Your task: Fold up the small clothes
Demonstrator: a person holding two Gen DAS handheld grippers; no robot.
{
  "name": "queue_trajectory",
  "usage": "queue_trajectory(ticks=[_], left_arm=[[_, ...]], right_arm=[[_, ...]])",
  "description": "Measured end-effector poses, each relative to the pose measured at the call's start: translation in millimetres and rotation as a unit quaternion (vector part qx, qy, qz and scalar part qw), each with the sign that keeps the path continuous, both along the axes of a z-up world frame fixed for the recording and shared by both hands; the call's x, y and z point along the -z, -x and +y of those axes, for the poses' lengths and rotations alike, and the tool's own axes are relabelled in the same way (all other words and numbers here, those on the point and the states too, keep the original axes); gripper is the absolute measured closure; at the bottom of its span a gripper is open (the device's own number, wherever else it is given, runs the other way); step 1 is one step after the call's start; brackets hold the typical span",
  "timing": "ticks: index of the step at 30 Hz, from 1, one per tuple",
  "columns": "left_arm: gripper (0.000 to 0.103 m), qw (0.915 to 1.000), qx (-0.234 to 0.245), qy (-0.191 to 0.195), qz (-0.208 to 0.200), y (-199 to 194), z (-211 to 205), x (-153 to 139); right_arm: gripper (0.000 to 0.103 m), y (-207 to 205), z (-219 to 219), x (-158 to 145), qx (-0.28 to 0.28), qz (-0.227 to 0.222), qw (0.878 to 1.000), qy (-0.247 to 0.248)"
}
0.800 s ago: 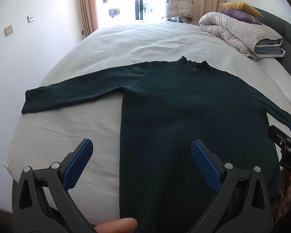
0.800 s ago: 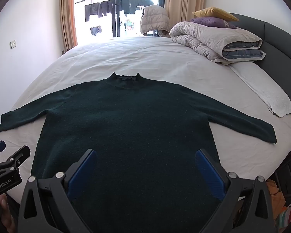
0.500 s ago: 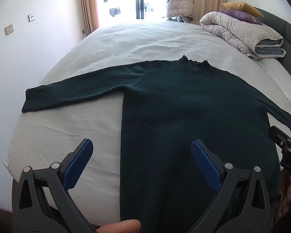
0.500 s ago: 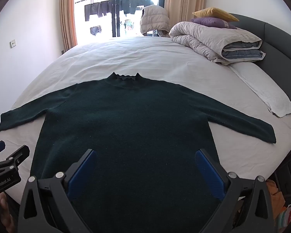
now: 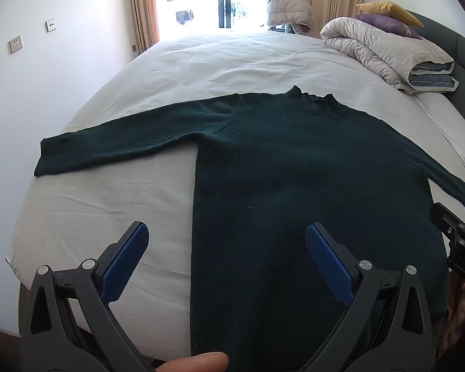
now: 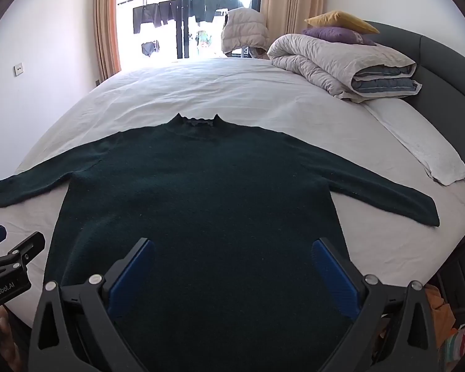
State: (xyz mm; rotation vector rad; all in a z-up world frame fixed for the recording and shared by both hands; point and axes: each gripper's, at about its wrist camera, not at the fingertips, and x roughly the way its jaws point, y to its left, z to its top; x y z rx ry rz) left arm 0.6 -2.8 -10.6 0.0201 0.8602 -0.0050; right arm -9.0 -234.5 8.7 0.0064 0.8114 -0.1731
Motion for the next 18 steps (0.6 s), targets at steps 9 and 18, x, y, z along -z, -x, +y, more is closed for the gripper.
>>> queue_trajectory(ticks=[9,18], left_arm=[[0.000,1.0000,-0.002,0.000,-0.002,1.4,-1.1,1.7],[0.000,1.0000,-0.001,0.001,-0.002,1.7,0.6,1.6]], right_arm=[[0.000,-1.4,-0.1,4.7,0.001,0.002,1.000,0.001],[0.000,1.0,0.0,6.3,0.000,0.005,1.000,0.001]])
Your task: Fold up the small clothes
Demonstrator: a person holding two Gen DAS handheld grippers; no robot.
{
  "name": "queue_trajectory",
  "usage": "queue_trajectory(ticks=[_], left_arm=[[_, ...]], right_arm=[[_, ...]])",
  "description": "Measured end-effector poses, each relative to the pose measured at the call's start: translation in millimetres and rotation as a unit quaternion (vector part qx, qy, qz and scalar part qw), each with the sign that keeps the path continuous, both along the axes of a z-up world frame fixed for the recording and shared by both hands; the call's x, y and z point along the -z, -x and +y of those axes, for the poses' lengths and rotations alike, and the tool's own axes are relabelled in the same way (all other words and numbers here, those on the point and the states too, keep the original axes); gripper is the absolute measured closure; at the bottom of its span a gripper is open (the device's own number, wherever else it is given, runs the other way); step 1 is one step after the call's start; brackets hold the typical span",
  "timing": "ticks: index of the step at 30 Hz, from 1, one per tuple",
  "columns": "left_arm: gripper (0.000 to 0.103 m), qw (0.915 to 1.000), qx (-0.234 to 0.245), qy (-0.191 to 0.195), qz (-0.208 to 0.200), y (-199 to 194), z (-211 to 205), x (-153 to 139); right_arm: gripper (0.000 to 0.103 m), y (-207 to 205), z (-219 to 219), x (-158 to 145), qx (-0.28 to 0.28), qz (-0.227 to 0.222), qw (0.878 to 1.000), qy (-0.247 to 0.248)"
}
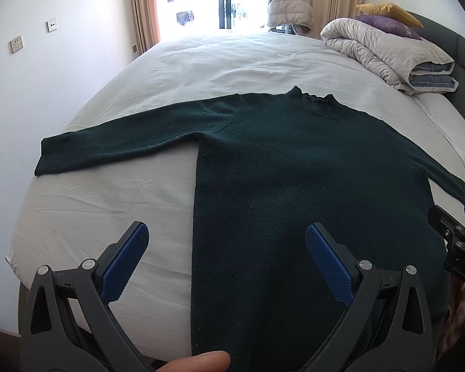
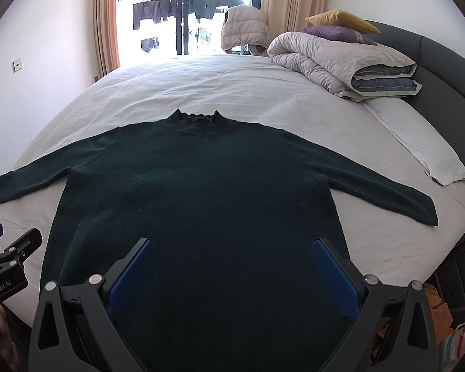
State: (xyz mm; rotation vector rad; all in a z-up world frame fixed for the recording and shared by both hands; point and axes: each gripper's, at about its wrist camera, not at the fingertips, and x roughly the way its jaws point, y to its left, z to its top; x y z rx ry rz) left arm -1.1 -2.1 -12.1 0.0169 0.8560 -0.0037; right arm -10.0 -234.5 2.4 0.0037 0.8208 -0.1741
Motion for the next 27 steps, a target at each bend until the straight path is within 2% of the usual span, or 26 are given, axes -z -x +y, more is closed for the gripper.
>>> queue_trajectory(ticks=[27], left_arm=[[0.000,1.0000,0.002,0.003,0.002,3.3,0.1,1.2]], right_arm=[[0.000,2.1,0.1,1.8,-0.002,0.006,1.000,0.000]])
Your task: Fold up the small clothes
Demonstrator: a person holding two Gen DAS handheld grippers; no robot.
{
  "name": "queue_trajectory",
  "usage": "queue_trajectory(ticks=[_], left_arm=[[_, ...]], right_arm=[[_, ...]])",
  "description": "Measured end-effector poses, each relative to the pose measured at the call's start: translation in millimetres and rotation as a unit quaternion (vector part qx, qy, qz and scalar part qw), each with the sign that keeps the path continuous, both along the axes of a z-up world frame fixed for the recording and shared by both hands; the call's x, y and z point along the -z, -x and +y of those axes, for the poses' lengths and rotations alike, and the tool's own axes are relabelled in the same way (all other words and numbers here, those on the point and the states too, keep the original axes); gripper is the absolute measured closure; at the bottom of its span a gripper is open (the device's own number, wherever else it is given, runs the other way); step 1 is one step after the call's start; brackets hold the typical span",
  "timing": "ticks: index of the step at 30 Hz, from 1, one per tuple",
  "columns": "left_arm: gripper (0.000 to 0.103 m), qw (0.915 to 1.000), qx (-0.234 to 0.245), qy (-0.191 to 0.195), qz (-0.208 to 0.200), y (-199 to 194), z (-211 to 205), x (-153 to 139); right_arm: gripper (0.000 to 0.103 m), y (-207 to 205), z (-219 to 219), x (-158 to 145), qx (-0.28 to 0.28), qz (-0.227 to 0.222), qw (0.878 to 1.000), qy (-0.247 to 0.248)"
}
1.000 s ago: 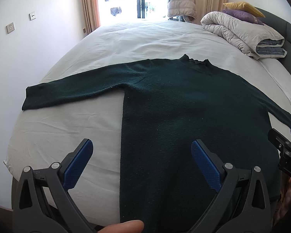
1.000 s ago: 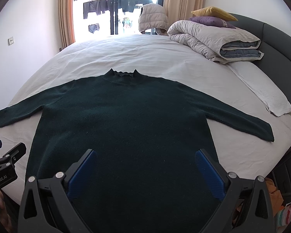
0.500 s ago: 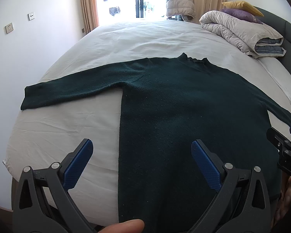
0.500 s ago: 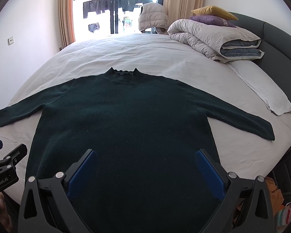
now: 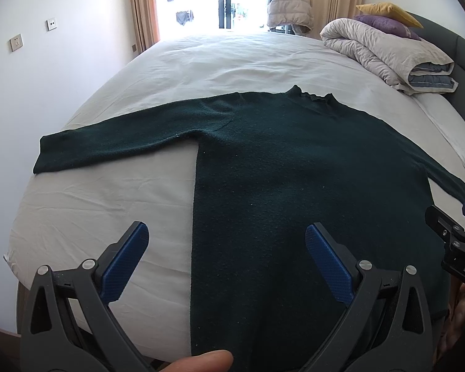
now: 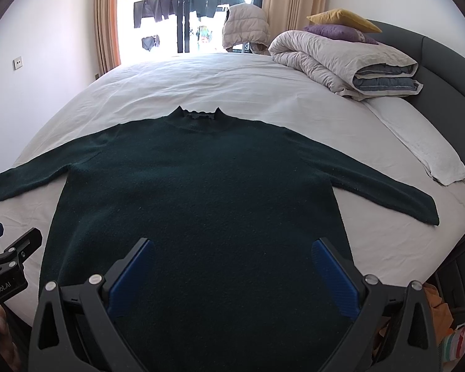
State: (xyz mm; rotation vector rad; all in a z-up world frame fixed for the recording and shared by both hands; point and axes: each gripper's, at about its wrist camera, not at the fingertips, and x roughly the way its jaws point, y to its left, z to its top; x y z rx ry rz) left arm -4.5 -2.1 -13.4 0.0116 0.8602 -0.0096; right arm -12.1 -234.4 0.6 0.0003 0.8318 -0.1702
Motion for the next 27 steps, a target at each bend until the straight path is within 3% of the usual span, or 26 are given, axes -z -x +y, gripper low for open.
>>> queue_trajectory(ticks=[27], left_arm=[[0.000,0.9998,-0.013,0.017,-0.001,-4,16,3]], right_arm=[[0.000,0,1,2,0.001,0.006,1.000,0.003]])
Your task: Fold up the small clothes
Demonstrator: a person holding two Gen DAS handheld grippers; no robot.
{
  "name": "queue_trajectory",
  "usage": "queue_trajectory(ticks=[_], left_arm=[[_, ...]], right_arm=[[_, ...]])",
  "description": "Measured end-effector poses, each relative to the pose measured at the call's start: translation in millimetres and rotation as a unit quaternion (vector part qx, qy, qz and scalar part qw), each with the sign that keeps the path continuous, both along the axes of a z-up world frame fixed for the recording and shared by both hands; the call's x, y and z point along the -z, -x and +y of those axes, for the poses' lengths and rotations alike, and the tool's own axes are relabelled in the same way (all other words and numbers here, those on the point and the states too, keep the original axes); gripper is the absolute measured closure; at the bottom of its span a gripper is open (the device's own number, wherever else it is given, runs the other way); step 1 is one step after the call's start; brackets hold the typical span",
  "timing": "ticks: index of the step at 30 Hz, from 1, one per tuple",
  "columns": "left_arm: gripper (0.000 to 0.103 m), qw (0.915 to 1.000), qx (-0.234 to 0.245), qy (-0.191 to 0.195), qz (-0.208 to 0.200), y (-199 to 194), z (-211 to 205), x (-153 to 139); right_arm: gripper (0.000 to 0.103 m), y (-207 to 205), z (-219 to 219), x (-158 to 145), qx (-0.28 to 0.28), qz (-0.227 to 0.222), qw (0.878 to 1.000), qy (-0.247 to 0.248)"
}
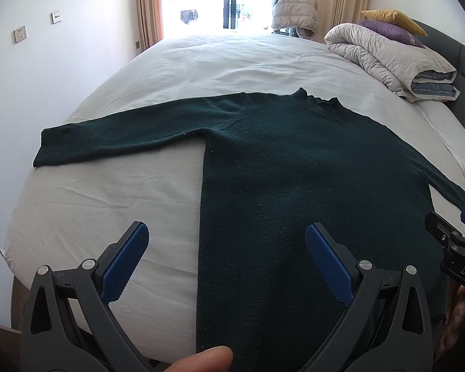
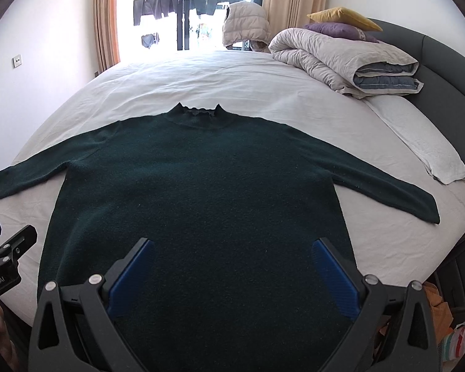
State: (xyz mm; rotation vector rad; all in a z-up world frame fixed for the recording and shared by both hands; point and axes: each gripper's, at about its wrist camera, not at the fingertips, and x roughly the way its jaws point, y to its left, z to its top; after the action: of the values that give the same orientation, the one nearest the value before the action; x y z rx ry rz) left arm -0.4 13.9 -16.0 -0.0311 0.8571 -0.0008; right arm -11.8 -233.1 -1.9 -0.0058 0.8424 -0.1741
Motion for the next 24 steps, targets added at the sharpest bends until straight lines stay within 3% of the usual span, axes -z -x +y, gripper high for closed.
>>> queue_trajectory(ticks=[8,13,17,21,22,24], left_arm=[[0.000,0.9993,-0.018,0.028,-0.014,-5,38,2],[0.000,0.9886,-0.076,0.127,-0.027,-23,130,8],[0.000,0.9647,-0.124,0.217,-0.083,-33,216,12],[0.000,0.9387,-0.172,0.286,-0.088,-47,283,25],[0.000,0.9256,-0.181,0.320,-0.091,-50,300,31],[0.000,0.8863,-0.215,0.401,-0.086,-56,335,51]], right_arm=[[0.000,-5,10,1,-0.009,0.004,1.000,0.007],[0.000,-3,11,-7,-0.024,-0.032,0.999,-0.023],[0.000,0,8,-21,-0.031,-0.092,0.992,-0.079],[0.000,-3,12,-30,-0.044,-0.132,0.984,-0.112],[0.000,-4,14,-32,-0.050,-0.138,0.982,-0.116],[0.000,-9,21,-35,-0.063,-0.148,0.979,-0.123]])
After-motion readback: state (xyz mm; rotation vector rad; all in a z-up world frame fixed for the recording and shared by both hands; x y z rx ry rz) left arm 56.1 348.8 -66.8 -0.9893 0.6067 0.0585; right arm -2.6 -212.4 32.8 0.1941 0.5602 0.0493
